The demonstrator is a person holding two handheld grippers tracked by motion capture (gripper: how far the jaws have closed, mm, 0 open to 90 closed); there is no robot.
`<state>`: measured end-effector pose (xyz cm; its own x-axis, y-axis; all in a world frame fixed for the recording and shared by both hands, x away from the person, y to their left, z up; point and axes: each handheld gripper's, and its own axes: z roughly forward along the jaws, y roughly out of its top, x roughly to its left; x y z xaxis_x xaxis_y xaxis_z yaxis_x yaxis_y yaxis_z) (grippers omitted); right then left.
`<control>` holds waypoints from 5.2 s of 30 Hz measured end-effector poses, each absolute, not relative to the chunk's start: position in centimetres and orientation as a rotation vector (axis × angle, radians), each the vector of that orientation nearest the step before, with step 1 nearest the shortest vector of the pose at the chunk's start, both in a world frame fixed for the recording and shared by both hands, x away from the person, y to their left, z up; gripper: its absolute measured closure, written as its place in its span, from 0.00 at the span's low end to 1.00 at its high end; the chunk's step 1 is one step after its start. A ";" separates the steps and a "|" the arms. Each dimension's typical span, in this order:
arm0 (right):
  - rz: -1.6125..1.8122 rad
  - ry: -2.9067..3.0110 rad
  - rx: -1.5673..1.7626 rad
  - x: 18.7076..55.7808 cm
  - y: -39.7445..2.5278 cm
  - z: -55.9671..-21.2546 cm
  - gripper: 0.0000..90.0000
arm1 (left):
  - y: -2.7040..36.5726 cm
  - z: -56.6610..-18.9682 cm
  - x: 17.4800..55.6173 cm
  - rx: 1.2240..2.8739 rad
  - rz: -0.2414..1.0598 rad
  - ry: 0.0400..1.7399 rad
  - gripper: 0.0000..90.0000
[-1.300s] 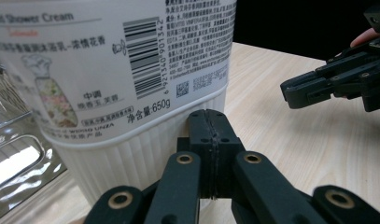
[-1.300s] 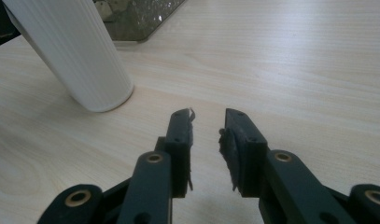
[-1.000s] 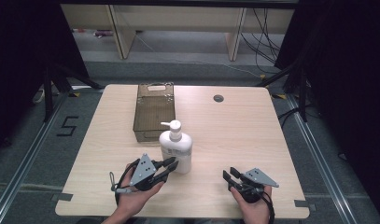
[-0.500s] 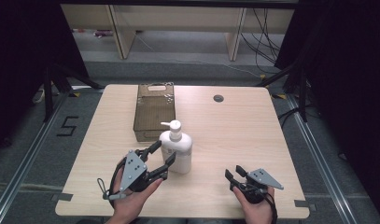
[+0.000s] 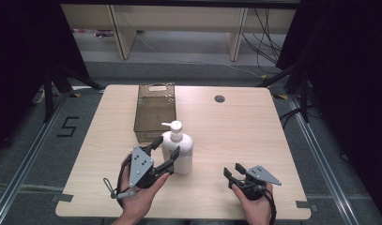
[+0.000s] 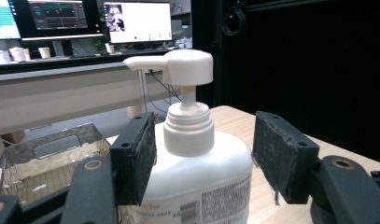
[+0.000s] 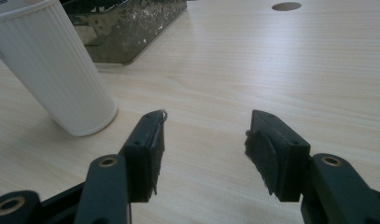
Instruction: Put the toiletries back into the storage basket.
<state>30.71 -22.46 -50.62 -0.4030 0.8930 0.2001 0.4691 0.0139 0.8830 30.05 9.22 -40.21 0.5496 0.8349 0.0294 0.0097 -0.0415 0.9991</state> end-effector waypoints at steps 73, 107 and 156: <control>1.357 1.926 1.376 31.0 -22.3 -50.9 0.51 | 8.7 -34.8 34.5 1.483 0.795 0.848 0.66; 1.341 1.927 1.364 30.9 -22.3 -50.8 0.51 | 12.2 -32.0 36.9 1.418 0.907 0.919 0.66; 1.340 1.934 1.377 30.8 -22.2 -50.8 0.51 | 14.2 -28.7 41.6 1.351 1.020 0.992 0.66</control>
<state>30.80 -22.19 -50.80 -0.4262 0.8846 0.1891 0.4879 0.0487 0.8715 41.58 14.16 -28.74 0.2739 0.9614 0.0271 0.0001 -0.0283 0.9996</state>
